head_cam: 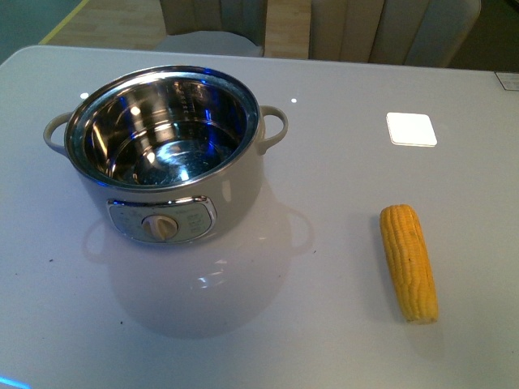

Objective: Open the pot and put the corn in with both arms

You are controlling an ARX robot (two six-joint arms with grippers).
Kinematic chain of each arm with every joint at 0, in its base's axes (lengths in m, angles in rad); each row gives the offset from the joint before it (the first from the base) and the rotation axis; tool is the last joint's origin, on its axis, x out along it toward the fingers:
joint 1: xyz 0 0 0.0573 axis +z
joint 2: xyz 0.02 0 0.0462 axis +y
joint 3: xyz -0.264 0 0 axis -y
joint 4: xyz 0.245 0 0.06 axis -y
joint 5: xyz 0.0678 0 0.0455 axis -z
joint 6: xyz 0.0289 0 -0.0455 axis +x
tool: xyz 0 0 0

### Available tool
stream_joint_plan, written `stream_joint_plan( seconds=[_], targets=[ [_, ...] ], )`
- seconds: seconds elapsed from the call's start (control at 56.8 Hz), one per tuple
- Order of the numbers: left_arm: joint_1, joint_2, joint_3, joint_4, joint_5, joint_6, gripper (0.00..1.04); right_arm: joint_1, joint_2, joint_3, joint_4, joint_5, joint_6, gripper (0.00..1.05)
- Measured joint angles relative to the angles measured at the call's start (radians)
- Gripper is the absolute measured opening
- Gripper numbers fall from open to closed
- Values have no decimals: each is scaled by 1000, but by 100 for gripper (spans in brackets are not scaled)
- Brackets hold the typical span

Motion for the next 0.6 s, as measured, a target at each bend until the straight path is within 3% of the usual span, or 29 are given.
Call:
stream_joint_plan(
  seconds=[0.598],
  targets=[
    [32, 6, -14, -30, 66, 39, 41, 0, 0, 0, 0, 0, 0, 96]
  ],
)
